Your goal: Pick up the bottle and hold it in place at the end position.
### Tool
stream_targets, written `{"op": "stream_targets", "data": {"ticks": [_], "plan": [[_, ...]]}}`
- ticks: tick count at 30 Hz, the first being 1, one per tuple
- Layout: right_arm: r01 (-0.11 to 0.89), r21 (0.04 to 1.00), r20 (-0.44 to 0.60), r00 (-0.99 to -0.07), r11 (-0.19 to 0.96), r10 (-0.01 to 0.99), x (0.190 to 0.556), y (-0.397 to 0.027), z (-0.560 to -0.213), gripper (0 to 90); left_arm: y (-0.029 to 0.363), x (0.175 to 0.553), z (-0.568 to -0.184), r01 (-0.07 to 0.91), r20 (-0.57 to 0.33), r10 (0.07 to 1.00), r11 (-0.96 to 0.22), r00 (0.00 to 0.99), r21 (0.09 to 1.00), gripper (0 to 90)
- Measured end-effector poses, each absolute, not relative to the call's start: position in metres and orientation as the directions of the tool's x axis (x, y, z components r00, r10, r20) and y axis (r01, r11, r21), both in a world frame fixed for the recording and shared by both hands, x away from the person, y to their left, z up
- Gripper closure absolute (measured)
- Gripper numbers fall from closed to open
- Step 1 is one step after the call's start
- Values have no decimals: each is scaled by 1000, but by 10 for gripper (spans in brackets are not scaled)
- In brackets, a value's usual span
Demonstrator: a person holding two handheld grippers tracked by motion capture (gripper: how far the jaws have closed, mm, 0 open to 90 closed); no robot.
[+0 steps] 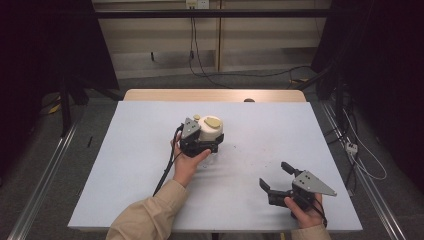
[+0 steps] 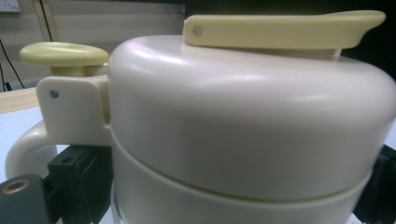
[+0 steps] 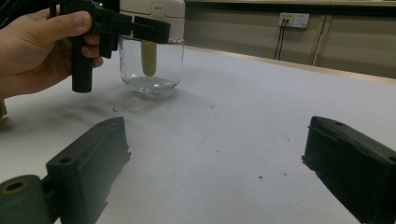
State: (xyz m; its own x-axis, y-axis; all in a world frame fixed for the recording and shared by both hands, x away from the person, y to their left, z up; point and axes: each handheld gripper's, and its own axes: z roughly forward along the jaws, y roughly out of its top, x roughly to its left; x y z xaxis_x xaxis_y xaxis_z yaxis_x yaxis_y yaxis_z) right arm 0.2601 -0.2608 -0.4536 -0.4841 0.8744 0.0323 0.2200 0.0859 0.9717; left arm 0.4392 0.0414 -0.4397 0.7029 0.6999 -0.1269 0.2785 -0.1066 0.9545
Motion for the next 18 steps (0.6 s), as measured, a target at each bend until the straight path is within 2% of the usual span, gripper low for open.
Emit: {"op": "stream_targets", "data": {"ticks": [18], "plan": [[218, 972, 31, -492, 88, 870, 261, -259, -453, 54, 36, 445, -437, 278, -123, 709, -107, 695, 955, 64]]}}
